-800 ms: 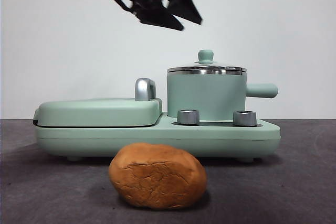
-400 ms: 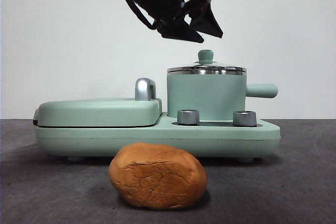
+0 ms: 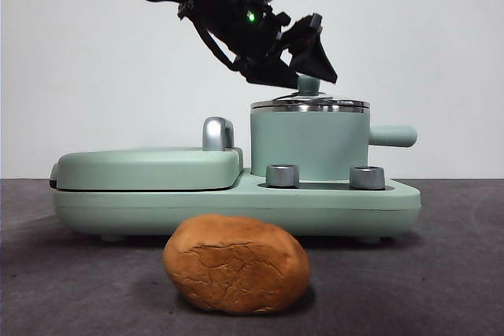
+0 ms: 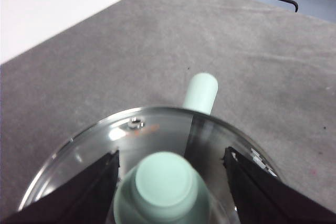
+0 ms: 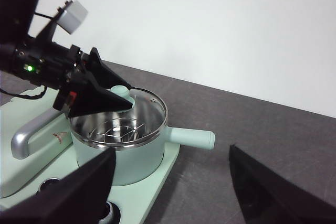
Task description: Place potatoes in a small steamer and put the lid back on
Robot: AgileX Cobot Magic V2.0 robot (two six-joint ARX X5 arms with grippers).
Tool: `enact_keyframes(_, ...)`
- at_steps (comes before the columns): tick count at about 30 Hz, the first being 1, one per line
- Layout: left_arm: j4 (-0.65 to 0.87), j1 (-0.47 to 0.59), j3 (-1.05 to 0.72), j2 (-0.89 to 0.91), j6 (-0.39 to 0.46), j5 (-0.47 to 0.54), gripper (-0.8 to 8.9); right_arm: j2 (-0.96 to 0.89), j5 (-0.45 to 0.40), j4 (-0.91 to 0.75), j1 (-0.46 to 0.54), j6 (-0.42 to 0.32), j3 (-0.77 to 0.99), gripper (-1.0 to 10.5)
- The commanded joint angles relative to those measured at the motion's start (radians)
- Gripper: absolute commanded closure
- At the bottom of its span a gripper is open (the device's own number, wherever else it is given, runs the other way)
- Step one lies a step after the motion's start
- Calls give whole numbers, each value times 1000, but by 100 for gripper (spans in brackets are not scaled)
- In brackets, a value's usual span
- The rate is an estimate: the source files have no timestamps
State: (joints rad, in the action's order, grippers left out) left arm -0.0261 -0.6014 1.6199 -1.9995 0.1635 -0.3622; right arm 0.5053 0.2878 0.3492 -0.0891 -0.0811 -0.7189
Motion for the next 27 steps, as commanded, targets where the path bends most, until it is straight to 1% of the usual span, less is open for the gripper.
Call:
enact_keyframes(1, 7, -5, 26, -29, -6, 16, 504, 3, 0, -3, -2, 10, -16, 608)
enact_keyframes(5, 1, -4, 26, -29, 8, 33, 524, 3, 0, -3, -2, 10, -16, 608)
enact_keyframes(8, -23, 3, 26, -29, 12, 33, 641, 3, 0, -3, -2, 10, -16, 608)
enact_keyframes(10, -39, 7, 26, -29, 18, 34, 700, 3, 0, -3, -2, 10, -16, 608)
enact_keyframes(13, -63, 9, 26, -29, 37, 34, 765, 3, 0, -3, -2, 10, -16, 608)
enact_keyframes(15, -66, 11, 26, -29, 38, 34, 772, 3, 0, -3, -2, 10, -16, 608)
enact_keyframes(16, -65, 11, 26, -29, 38, 34, 801, 3, 0, -3, -2, 10, -16, 608)
enact_keyframes(18, -62, 11, 26, -28, 39, 34, 803, 3, 0, -3, -2, 10, -16, 608)
enact_keyframes(22, -61, 11, 27, -27, 71, 34, 803, 3, 0, -3, -2, 10, -16, 608)
enact_keyframes(25, -55, 11, 29, -22, 73, 35, 803, 3, 0, -3, -2, 10, -16, 608)
enact_keyframes(27, -58, 10, 39, -20, 72, 57, 803, 3, 0, -3, -2, 10, -16, 608)
